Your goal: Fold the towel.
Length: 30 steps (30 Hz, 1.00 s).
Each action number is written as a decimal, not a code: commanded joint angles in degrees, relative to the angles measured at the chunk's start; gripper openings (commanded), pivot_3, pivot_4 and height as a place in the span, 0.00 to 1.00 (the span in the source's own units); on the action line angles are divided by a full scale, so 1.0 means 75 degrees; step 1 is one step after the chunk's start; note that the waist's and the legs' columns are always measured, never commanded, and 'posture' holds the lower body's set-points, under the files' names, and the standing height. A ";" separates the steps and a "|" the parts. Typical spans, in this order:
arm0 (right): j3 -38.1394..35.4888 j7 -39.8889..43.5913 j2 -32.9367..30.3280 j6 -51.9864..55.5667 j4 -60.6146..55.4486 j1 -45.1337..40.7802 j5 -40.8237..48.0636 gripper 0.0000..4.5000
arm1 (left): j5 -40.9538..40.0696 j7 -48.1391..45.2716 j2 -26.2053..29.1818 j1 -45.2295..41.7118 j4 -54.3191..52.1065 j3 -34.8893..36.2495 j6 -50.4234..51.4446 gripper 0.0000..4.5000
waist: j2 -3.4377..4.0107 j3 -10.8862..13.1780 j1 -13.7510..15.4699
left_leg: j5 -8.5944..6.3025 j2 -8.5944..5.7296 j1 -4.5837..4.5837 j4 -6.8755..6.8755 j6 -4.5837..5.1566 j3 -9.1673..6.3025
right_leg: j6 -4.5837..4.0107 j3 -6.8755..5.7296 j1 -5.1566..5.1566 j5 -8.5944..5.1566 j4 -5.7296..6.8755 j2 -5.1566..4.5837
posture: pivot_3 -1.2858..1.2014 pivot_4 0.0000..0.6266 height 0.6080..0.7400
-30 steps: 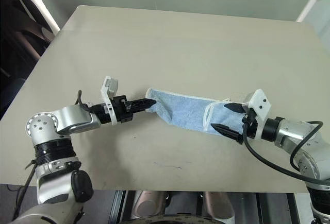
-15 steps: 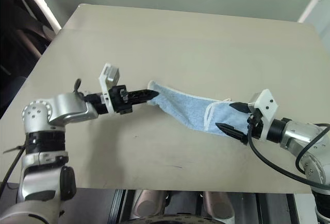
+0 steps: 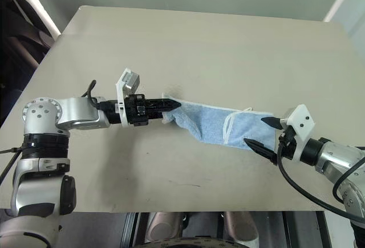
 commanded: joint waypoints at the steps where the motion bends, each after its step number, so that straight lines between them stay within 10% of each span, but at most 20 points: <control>1: -0.0082 0.0002 -0.0057 -0.0046 -0.0138 -0.0154 0.0092 1.00 | 0.0162 -0.0346 0.0173 0.0020 -0.0054 0.0243 0.0072 0.84 | 0.0000 0.0000 0.0002 | -0.0003 0.0001 0.0000 0.0000 0.0006 0.0000 | 0.0000 0.0000 0.0000 0.0000 0.0000 0.0000 | 0.52 0.24 0.68; 3: -0.0072 0.0038 -0.0080 -0.0046 -0.0097 -0.0198 0.0087 1.00 | 0.0268 -0.0473 0.0275 0.0108 -0.0039 0.0313 0.0116 0.99 | 0.0000 0.0000 -0.0003 | -0.0017 0.0004 0.0000 0.0000 0.0029 -0.0001 | -0.0004 -0.0001 -0.0002 0.0002 0.0001 0.0001 | 0.52 0.24 0.68; 14: 0.0286 0.0174 -0.0028 -0.0137 0.0189 -0.0403 -0.0009 1.00 | 0.0645 -0.1208 0.1365 0.1023 -0.0101 0.0883 0.0611 0.99 | 0.0000 0.0000 -0.0018 | -0.0020 0.0012 -0.0002 -0.0003 0.0017 -0.0002 | -0.0014 -0.0003 -0.0011 0.0001 0.0002 0.0005 | 0.52 0.24 0.68; 22: 0.0787 0.0100 0.0273 -0.0288 0.0519 -0.0824 -0.0152 1.00 | -0.1459 -0.1467 0.2014 0.1884 -0.0147 0.0765 0.0549 0.99 | 0.0000 -0.0001 0.0004 | -0.0025 0.0019 -0.0019 -0.0003 0.0012 -0.0007 | -0.0031 -0.0005 -0.0036 0.0009 0.0013 0.0006 | 0.52 0.24 0.68; 30: 0.0841 0.0022 0.0399 -0.0230 0.0698 -0.0993 -0.0181 1.00 | -0.1518 -0.1030 0.0434 0.2564 -0.0409 0.1231 0.0037 0.99 | 0.0002 -0.0004 0.0021 | -0.0018 0.0016 -0.0027 0.0001 0.0007 -0.0005 | -0.0038 -0.0006 -0.0042 0.0012 0.0019 0.0004 | 0.52 0.24 0.68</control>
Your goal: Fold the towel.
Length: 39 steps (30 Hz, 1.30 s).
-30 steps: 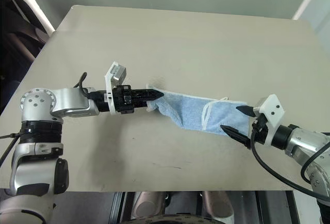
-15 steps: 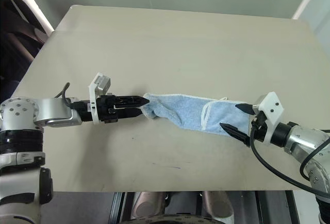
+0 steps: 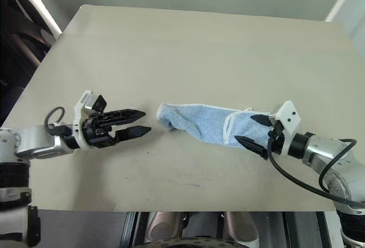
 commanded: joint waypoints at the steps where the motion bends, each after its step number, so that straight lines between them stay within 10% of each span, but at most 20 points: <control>1: -0.0073 -0.0099 0.0041 -0.0047 -0.0102 -0.0144 0.0004 1.00 | -0.0202 0.0691 -0.0778 0.0221 -0.0436 0.0458 -0.0408 0.99 | -0.0001 0.0000 -0.0005 | 0.0003 0.0002 0.0000 0.0001 -0.0004 0.0001 | 0.0001 0.0000 0.0000 0.0000 0.0001 0.0000 | 0.52 0.24 0.68; 14: -0.0103 -0.0196 0.0005 0.0215 -0.0090 -0.0226 0.0081 1.00 | -0.0202 0.5519 -0.4945 0.0552 -0.3021 0.2356 -0.2418 0.99 | -0.0001 0.0005 -0.0019 | 0.0059 -0.0053 0.0057 0.0001 0.0046 0.0018 | 0.0032 0.0002 0.0091 0.0001 -0.0013 -0.0001 | 0.52 0.24 0.68; 39: -0.0037 -0.0125 -0.0187 0.0784 -0.0075 -0.0353 0.0080 1.00 | -0.0202 0.7610 -0.5500 -0.0223 -0.3270 0.3118 -0.2749 0.99 | 0.0002 0.0011 -0.0128 | 0.0029 -0.0071 0.0078 -0.0001 0.0074 -0.0006 | 0.0051 0.0000 0.0127 -0.0012 -0.0025 -0.0005 | 0.52 0.24 0.68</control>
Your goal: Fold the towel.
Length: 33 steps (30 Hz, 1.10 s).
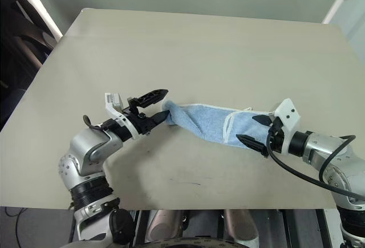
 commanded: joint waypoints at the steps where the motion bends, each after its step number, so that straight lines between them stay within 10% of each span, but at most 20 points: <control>1: -0.0066 0.0009 -0.0116 0.0081 -0.0131 -0.0082 0.0065 1.00 | -0.0097 0.0378 -0.0095 -0.0248 -0.0171 0.0166 -0.0095 0.99 | 0.0000 0.0001 0.0001 | -0.0001 0.0000 -0.0001 0.0000 -0.0001 0.0001 | -0.0001 -0.0001 -0.0001 -0.0001 0.0000 0.0002 | 0.52 0.24 0.68; 18: -0.0295 -0.0176 -0.0163 0.0698 -0.0405 0.0038 0.0220 1.00 | -0.0097 0.0607 0.0114 -0.0385 0.0280 0.0098 0.0491 0.99 | 0.0002 0.0004 0.0001 | -0.0004 -0.0004 0.0000 -0.0001 -0.0001 0.0003 | -0.0003 -0.0004 -0.0002 -0.0002 0.0001 0.0006 | 0.52 0.24 0.68; 33: -0.0291 -0.0220 -0.0221 0.0821 -0.0302 -0.0046 0.0171 1.00 | -0.0097 0.0673 0.0183 -0.0392 0.0276 0.0025 0.0385 0.00 | 0.0002 0.0005 0.0001 | -0.0006 -0.0007 0.0000 -0.0001 -0.0002 0.0004 | -0.0003 -0.0003 -0.0003 -0.0002 0.0000 0.0006 | 0.52 0.24 0.68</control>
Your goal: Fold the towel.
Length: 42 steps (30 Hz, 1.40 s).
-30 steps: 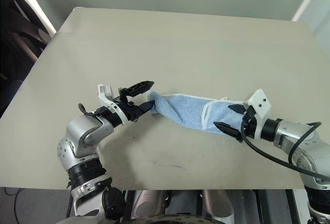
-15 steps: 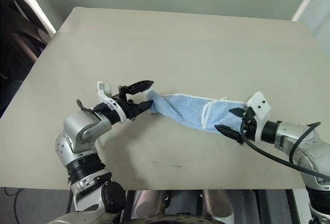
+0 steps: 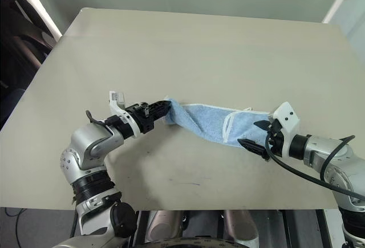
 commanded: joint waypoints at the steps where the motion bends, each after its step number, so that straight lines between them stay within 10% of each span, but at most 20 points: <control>1: -0.0220 -0.0051 -0.0127 -0.0006 -0.0120 -0.0080 0.0053 1.00 | -0.0096 -0.0016 0.0010 -0.0012 -0.0070 -0.0039 -0.0032 0.00 | 0.0000 0.0000 0.0000 | 0.0000 0.0000 0.0000 0.0000 0.0000 0.0000 | 0.0000 0.0000 0.0000 0.0000 0.0000 0.0000 | 0.52 0.24 0.68; 20: -0.0172 -0.0087 -0.0178 -0.0189 -0.0197 -0.0088 -0.0078 1.00 | -0.0096 -0.3628 0.3156 -0.0480 0.1751 -0.1284 0.1717 0.00 | -0.0010 0.0006 0.0032 | -0.0023 0.0016 -0.0022 -0.0001 -0.0036 -0.0030 | 0.0001 0.0005 -0.0035 -0.0004 0.0000 -0.0009 | 0.52 0.24 0.68; 34: -0.0027 -0.0036 -0.0187 -0.0256 -0.0052 -0.0178 -0.0129 1.00 | -0.0096 -0.5052 0.4359 -0.0762 0.2645 -0.2187 0.1881 1.00 | -0.0011 0.0007 0.0054 | -0.0029 0.0031 -0.0054 -0.0004 -0.0063 -0.0025 | -0.0012 0.0006 -0.0083 -0.0008 0.0004 -0.0005 | 0.52 0.24 0.68; 42: -0.0035 -0.0091 -0.0178 -0.0004 0.0015 -0.0273 -0.0022 1.00 | -0.0096 -0.3968 0.3158 -0.0931 0.2451 -0.1783 0.1470 1.00 | -0.0011 0.0007 0.0078 | 0.0011 0.0029 -0.0053 -0.0002 -0.0104 -0.0020 | -0.0009 0.0006 -0.0081 -0.0001 0.0005 -0.0007 | 0.52 0.24 0.68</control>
